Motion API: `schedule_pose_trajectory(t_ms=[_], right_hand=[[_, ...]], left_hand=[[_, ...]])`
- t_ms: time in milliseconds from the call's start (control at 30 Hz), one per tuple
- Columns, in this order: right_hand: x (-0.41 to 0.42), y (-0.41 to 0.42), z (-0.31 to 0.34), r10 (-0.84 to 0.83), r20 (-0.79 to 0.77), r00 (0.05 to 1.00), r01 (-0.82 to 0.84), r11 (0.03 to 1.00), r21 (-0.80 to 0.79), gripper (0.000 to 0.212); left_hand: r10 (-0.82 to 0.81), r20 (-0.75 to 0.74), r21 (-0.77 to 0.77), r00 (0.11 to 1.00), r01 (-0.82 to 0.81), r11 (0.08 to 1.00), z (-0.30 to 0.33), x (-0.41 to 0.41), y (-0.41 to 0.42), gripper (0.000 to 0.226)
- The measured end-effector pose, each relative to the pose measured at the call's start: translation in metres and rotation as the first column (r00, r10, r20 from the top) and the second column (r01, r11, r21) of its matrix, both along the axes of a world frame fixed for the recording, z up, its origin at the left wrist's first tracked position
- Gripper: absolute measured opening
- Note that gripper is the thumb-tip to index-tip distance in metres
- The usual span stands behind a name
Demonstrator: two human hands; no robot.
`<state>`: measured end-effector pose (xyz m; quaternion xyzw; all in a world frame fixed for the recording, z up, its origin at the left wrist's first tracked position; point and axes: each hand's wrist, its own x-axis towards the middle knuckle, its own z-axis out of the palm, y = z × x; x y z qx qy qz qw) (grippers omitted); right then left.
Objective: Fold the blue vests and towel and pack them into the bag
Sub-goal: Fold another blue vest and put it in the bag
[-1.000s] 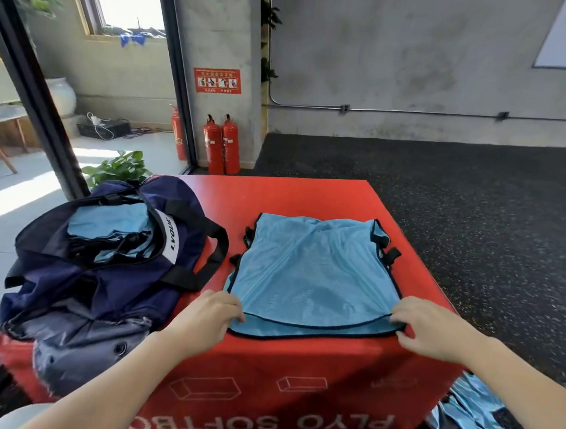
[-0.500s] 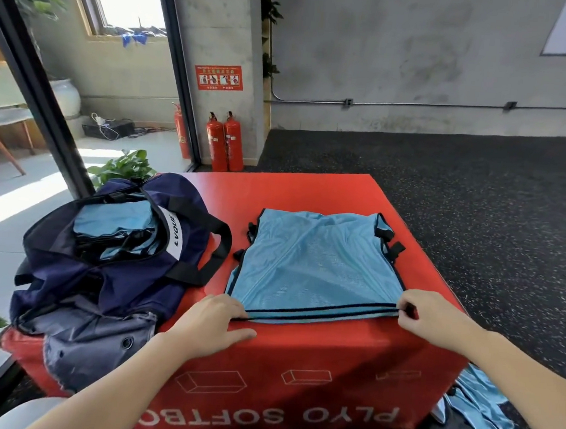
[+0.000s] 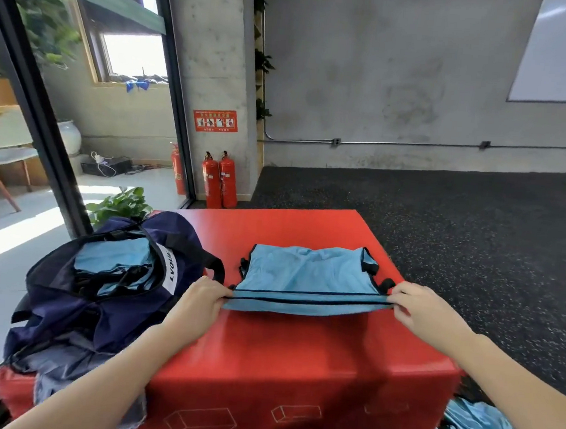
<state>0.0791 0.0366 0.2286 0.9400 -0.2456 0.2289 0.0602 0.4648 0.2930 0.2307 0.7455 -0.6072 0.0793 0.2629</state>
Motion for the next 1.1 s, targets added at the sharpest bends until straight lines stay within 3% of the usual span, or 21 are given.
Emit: schedule_pose_trajectory(t_ms=[100,200,333,433,567,733,867,1100], right_hand=[[0.01,0.002,0.056,-0.166,0.307,0.937,0.094,0.967,0.235,0.017],[0.015,0.006,0.129,-0.292,0.466,0.835,0.139,0.932,0.334,0.014],[0.007,0.023,0.24,-0.335,0.666,0.667,0.0,0.893,0.449,0.021],[-0.005,0.042,0.316,-0.287,0.748,0.598,-0.125,0.889,0.441,0.024],[-0.025,0.067,0.386,-0.221,0.782,0.582,-0.162,0.911,0.378,0.022],[-0.038,0.086,0.426,-0.187,0.78,0.597,-0.229,0.892,0.389,0.027],[-0.038,0.084,0.43,-0.213,0.766,0.606,-0.332,0.807,0.488,0.03],[-0.021,0.066,0.4,-0.19,0.653,0.733,-0.266,0.804,0.532,0.023]], left_hand=[[0.092,-0.068,-0.115,0.993,-0.1,0.988,0.069,0.003,-0.013,0.021],[0.12,-0.203,-0.256,0.972,-0.17,0.952,0.154,-0.009,-0.021,0.019],[0.067,-0.254,-0.436,0.965,-0.176,0.882,0.267,-0.024,-0.013,0.019],[0.019,-0.257,-0.537,0.966,-0.159,0.829,0.341,-0.038,0.006,0.019],[0.003,-0.252,-0.591,0.968,-0.156,0.791,0.412,-0.051,0.04,0.018],[-0.068,-0.289,-0.594,0.955,-0.123,0.795,0.45,-0.057,0.072,0.014],[-0.059,-0.295,-0.569,0.954,-0.126,0.813,0.452,-0.047,0.085,0.014],[-0.04,-0.366,-0.456,0.93,-0.141,0.879,0.415,-0.018,0.077,0.015]])
